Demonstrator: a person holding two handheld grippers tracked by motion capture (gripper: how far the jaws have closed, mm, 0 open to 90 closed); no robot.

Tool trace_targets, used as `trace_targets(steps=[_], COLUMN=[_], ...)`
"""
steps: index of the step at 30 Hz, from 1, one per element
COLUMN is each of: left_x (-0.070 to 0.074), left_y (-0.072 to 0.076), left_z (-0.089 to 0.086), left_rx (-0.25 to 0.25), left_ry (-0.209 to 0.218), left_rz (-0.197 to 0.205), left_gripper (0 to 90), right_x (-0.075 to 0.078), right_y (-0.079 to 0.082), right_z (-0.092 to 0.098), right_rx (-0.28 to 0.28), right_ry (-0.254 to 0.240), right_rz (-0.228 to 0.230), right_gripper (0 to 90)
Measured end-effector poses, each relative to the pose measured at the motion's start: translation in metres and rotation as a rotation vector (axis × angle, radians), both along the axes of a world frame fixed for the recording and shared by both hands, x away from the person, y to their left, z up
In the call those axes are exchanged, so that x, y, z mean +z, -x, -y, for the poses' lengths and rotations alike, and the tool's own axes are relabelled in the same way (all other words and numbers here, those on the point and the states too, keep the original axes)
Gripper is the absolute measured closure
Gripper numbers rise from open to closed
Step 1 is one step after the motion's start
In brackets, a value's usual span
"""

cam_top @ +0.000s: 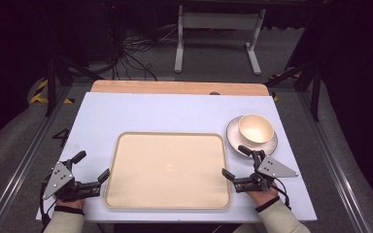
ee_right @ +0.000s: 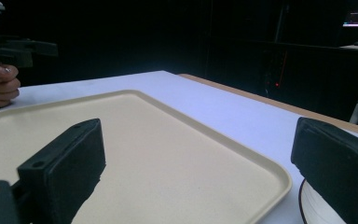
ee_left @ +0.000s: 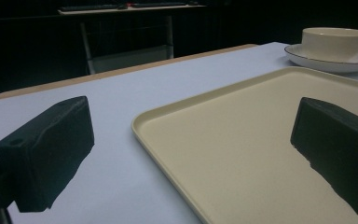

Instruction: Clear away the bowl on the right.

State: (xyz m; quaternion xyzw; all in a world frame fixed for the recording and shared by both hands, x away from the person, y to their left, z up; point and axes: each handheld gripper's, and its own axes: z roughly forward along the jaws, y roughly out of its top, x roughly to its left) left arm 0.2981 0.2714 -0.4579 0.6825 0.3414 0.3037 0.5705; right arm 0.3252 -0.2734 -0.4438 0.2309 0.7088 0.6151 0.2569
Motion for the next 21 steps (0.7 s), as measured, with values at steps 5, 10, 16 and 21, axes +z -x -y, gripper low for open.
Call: trace_targets(steps=[5,10,16,21], left_x=[0.0,0.0,-0.0001,0.0], left_y=[0.0002,0.0004,0.0005,0.0003], left_z=[-0.0001,0.0001,0.0002,0.0], left_rx=[0.002,0.003,0.005,0.006], left_ry=[0.001,-0.002,0.0,-0.001], left_rz=[0.0,0.001,0.002,0.001], left_gripper=[0.2,0.2,0.2,0.2], right_x=[-0.0007,-0.0016,-0.0018,-0.0022], right_y=[-0.0006,-0.0011,-0.001,-0.0011], right_z=[-0.0002,-0.0011,-0.0011,-0.0013], right_rx=[-0.001,0.005,0.004,0.007], right_ry=[0.009,0.013,0.015,0.015], right_rz=[0.0,-0.009,-0.014,-0.016], right_gripper=[3.2,3.2,3.0,2.8])
